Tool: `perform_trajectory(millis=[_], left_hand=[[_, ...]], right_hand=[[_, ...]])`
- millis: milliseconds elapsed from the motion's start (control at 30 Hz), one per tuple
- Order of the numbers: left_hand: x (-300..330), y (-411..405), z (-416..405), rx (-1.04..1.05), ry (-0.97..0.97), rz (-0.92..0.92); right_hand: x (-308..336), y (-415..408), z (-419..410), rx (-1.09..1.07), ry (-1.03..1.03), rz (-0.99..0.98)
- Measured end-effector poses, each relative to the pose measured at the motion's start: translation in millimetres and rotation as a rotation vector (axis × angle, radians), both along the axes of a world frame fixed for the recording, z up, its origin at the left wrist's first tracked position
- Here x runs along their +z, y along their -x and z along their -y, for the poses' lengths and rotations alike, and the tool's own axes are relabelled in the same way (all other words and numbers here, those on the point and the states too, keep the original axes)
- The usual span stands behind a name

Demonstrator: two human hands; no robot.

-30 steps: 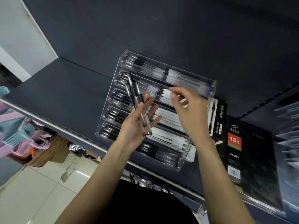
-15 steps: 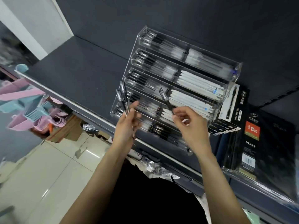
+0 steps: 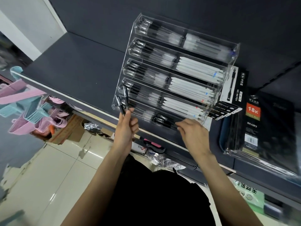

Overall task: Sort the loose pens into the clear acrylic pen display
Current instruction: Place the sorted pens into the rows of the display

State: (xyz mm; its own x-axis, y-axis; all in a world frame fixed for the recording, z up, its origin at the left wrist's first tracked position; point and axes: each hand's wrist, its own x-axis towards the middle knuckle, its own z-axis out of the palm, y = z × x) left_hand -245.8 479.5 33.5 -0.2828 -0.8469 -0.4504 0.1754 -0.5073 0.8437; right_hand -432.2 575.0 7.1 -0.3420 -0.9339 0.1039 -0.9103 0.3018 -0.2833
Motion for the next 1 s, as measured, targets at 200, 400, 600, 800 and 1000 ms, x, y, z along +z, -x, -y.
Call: perform_trajectory(millis=[200,400,600,800,1000], left_hand=[[-1.1,2.5,-3.5,-0.007,-0.007,0.002],[0.6,4.5,-6.2,0.039,-0.005,0.047],[-1.4,4.1,-8.0,0.015,-0.042,0.157],[-5.1,13.8,-17.4,-0.091,-0.036,0.085],[-2.2,31.2,-33.3,-0.313,0.044,0.167]], right_hand=[[-1.2,1.8,4.0,0.033,-0.054,-0.065],[-0.9,-1.1,13.9,-0.042,-0.176,-0.143],[3.3,-10.2,15.8,-0.084,-0.206,-0.198],[40.3,-33.7,11.2,-0.056,0.140,0.382],[41.7,-42.2,33.1,-0.211,0.049,1.039]])
